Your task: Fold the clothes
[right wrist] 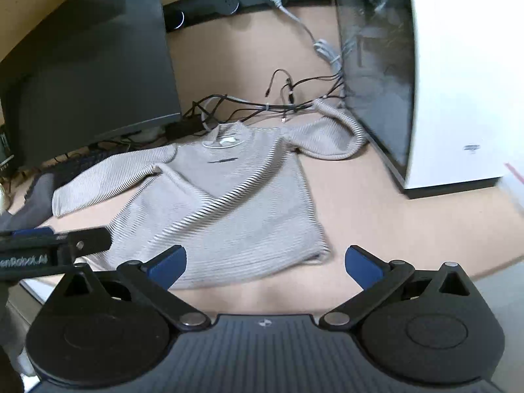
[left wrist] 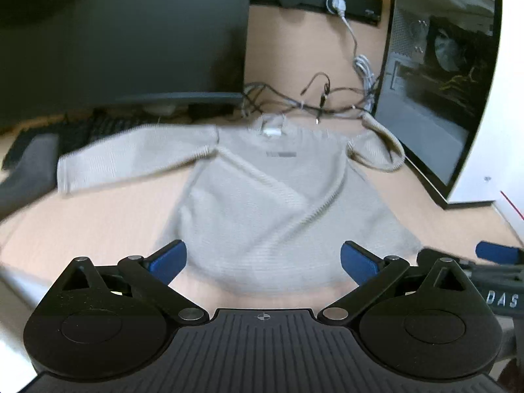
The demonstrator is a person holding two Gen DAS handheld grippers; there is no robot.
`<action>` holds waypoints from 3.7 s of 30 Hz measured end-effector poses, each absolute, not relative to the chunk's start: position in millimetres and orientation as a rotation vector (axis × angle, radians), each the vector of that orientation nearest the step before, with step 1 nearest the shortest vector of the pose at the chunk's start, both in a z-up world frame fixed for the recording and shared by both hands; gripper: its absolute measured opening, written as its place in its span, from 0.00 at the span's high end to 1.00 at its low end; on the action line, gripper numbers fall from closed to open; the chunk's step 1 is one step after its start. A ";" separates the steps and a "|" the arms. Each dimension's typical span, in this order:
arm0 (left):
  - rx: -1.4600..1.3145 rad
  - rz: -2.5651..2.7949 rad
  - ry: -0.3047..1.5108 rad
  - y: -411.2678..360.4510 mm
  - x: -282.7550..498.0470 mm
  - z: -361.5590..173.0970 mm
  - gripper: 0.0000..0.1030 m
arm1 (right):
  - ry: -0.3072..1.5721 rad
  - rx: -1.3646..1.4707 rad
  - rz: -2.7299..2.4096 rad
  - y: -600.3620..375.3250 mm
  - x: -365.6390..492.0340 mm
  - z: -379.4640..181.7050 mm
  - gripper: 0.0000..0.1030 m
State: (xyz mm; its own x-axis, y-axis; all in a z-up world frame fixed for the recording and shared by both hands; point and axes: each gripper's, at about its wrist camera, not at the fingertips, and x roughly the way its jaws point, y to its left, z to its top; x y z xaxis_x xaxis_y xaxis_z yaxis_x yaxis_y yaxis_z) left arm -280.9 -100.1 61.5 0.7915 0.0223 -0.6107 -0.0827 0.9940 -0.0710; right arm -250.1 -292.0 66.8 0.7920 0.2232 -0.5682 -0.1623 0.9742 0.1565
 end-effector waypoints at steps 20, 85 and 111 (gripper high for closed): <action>-0.079 0.102 0.621 -131.6 -340.6 78.0 0.00 | 0.515 0.011 0.269 -305.8 -310.5 89.4 0.00; -0.069 0.076 0.709 -113.1 -314.9 65.0 0.00 | 0.601 0.029 0.257 -297.0 -286.9 73.9 0.00; -0.110 0.016 0.848 -80.0 -246.3 32.3 0.00 | 0.726 0.027 0.215 -272.9 -233.2 46.4 0.00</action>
